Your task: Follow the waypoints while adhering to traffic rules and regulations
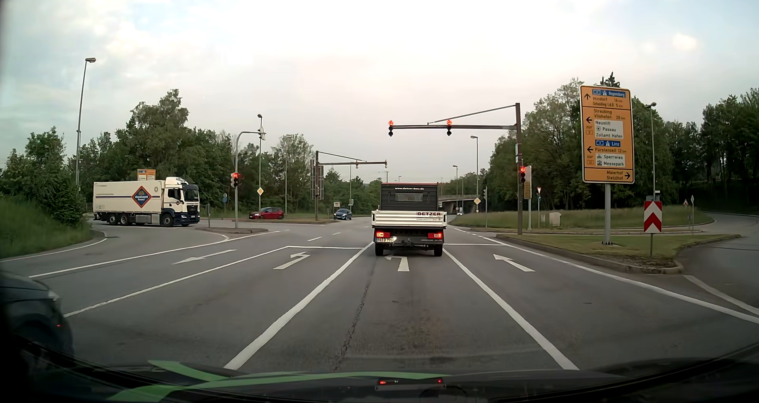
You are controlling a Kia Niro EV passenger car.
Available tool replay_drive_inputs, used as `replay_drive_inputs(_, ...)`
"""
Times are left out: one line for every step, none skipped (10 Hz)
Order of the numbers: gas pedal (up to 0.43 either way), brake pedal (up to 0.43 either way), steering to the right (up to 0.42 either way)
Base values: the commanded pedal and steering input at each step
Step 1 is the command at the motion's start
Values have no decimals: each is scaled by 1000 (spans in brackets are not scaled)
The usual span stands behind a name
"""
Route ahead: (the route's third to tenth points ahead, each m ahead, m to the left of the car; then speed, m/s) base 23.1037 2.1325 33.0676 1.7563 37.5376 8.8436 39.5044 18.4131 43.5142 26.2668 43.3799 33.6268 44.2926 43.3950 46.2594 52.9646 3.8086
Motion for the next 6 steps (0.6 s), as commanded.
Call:
replay_drive_inputs(0, 250, 1)
replay_drive_inputs(0, 232, 1)
replay_drive_inputs(0, 220, 1)
replay_drive_inputs(0, 213, 1)
replay_drive_inputs(0, 213, 1)
replay_drive_inputs(0, 201, 1)
